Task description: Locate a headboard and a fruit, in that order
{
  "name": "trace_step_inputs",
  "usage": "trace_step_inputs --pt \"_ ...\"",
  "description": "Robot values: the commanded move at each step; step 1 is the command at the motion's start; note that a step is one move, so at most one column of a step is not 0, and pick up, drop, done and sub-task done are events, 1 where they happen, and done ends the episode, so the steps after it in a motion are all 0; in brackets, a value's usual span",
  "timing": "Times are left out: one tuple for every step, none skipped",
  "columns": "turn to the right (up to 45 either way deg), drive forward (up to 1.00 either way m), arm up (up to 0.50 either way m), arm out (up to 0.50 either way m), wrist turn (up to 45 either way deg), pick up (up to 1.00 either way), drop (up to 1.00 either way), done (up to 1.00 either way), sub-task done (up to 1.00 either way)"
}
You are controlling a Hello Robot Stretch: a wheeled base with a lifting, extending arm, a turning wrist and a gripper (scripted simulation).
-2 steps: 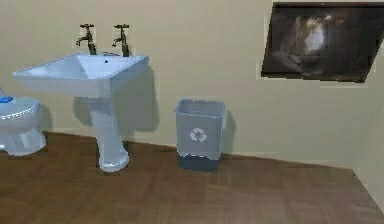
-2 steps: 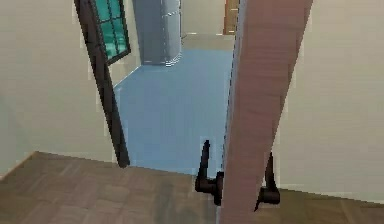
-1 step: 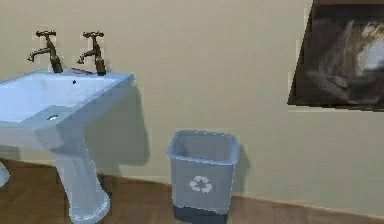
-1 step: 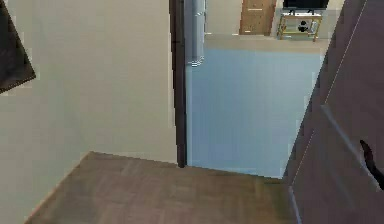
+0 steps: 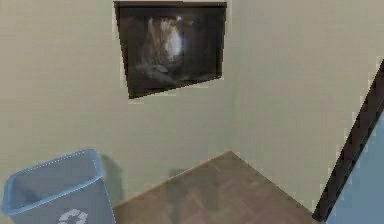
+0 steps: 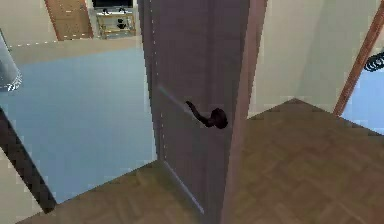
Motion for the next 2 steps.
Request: trace_step_inputs --pt "45.0 0.00 0.00 0.00 0.0 0.00 0.00 0.00 0.00" --pt "3.0 0.00 0.00 0.00 0.0 0.00 0.00 0.00 0.00"
